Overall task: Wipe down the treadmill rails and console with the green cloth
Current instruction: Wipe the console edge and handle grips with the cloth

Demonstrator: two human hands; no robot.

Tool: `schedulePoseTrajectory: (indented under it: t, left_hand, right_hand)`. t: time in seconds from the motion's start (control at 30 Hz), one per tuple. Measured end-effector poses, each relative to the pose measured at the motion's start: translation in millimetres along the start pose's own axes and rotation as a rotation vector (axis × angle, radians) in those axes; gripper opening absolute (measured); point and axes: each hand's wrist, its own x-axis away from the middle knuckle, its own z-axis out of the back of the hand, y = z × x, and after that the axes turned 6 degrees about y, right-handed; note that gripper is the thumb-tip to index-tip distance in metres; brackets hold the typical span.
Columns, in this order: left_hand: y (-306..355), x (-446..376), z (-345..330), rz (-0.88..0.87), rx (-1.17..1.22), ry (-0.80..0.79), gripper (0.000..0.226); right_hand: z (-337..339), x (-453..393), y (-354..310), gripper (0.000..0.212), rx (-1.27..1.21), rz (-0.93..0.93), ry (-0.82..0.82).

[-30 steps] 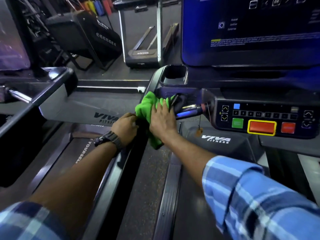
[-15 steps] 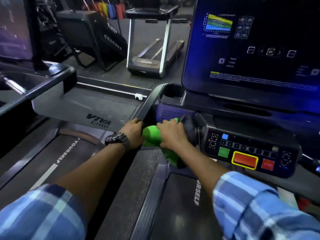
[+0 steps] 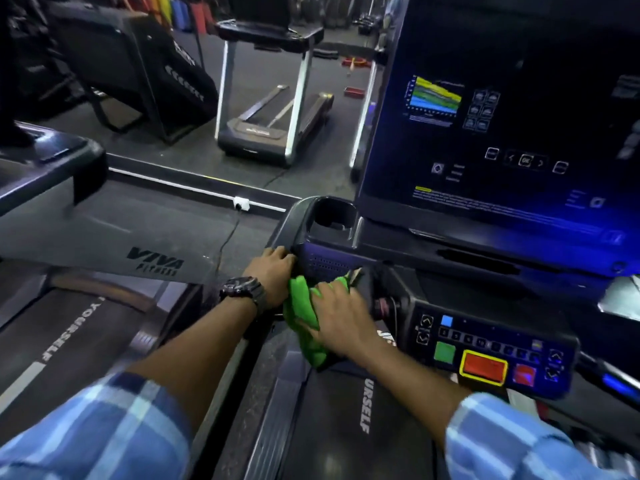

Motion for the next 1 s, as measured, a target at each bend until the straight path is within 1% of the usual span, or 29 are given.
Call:
schedulePoseTrajectory:
  t: [0.03, 0.07, 0.1, 0.13, 0.17, 0.2, 0.23, 0.27, 0.3, 0.37, 0.43, 0.47, 0.5, 0.53, 0.57, 0.6, 0.67, 0.7, 0.73, 0.77, 0.8, 0.83, 0.87, 0.9, 0.93, 0.97, 1.0]
  left_hand:
    - [-5, -5, -2, -0.023, -0.004, 0.002, 0.038]
    - [-10, -9, -3, -0.037, 0.002, 0.004, 0.037]
    - [-14, -13, -4, -0.046, 0.016, 0.01, 0.037]
    - [-17, -18, -5, -0.057, 0.034, 0.024, 0.036]
    - [-19, -22, -5, -0.071, 0.051, 0.035, 0.035]
    - [-20, -26, -5, -0.083, 0.07, 0.043, 0.034]
    - [-21, -28, -6, -0.093, 0.085, 0.049, 0.034]
    - [-24, -32, -7, -0.098, 0.1, 0.056, 0.035]
    - [-27, -36, -9, -0.098, 0.116, 0.061, 0.035]
    - [-31, -45, -11, -0.093, 0.135, 0.075, 0.034]
    - [-33, -54, -14, -0.085, 0.153, 0.098, 0.033]
    - [-34, -58, -17, -0.079, 0.167, 0.113, 0.033]
    - [-34, -60, -18, -0.07, 0.177, 0.132, 0.032]
    - [-34, -63, -20, -0.058, 0.181, 0.153, 0.031]
    - [-35, -66, -20, -0.059, 0.178, 0.174, 0.03]
    - [-35, -67, -21, -0.074, 0.177, 0.196, 0.029]
    - [-36, -70, -22, -0.078, 0.165, 0.22, 0.027]
    - [-36, -72, -21, -0.06, 0.154, 0.221, 0.028]
    - [-36, -75, -21, -0.053, 0.147, 0.225, 0.033]
    - [-34, -79, -19, -0.044, 0.14, 0.222, 0.04]
    - [-33, -83, -20, -0.04, 0.132, 0.223, 0.046]
    - [-32, -86, -19, -0.034, 0.121, 0.212, 0.051]
    - [-30, -90, -19, -0.036, 0.114, 0.202, 0.054]
    - [-29, -94, -19, -0.029, 0.117, 0.193, 0.055]
    - [-28, -99, -20, -0.016, 0.128, 0.197, 0.055]
    - [-28, -103, -19, 0.011, 0.146, 0.198, 0.055]
    - [-29, -106, -19, 0.041, 0.174, 0.207, 0.054]
  right_hand:
    - [1, 3, 7, 0.058, -0.015, 0.11, -0.046]
    - [6, 5, 20, 0.07, -0.033, 0.193, -0.126]
    - [15, 6, 33, 0.08, -0.056, 0.238, -0.21]
    - [25, 5, 47, 0.083, -0.079, 0.225, -0.292]
    - [34, 5, 61, 0.078, -0.105, 0.165, -0.35]
    - [40, 3, 73, 0.067, -0.109, 0.079, -0.377]
    - [46, 1, 82, 0.054, -0.094, -0.008, -0.362]
    - [49, -4, 89, 0.048, -0.052, -0.074, -0.316]
    - [50, -13, 93, 0.049, 0.004, -0.106, -0.243]
    - [43, -41, 98, 0.069, 0.114, -0.05, -0.101]
    - [22, -77, 93, 0.092, 0.124, 0.074, 0.015]
    - [10, -94, 87, 0.101, 0.118, 0.132, 0.003]
    - [0, -105, 80, 0.11, 0.129, 0.182, -0.043]
    - [-11, -113, 76, 0.114, 0.15, 0.225, -0.074]
    - [-20, -117, 78, 0.113, 0.17, 0.269, -0.099]
    - [-23, -115, 84, 0.106, 0.196, 0.344, -0.128]
    - [-26, -103, 105, 0.078, 0.213, 0.638, -0.197]
    - [-28, -96, 121, 0.064, 0.172, 0.783, -0.23]
    - [-25, -91, 135, 0.056, 0.134, 0.87, -0.283]
    - [-21, -88, 145, 0.052, 0.115, 0.912, -0.307]
    - [-17, -88, 150, 0.051, 0.103, 0.914, -0.28]
    - [-15, -91, 150, 0.053, 0.097, 0.869, -0.225]
    - [-13, -97, 144, 0.061, 0.104, 0.756, -0.156]
    - [-11, -104, 132, 0.073, 0.11, 0.576, -0.097]
    - [-12, -111, 118, 0.083, 0.063, 0.369, -0.048]
    - [-14, -118, 100, 0.089, -0.039, 0.165, -0.015]
    - [-16, -123, 81, 0.091, -0.166, 0.002, -0.019]
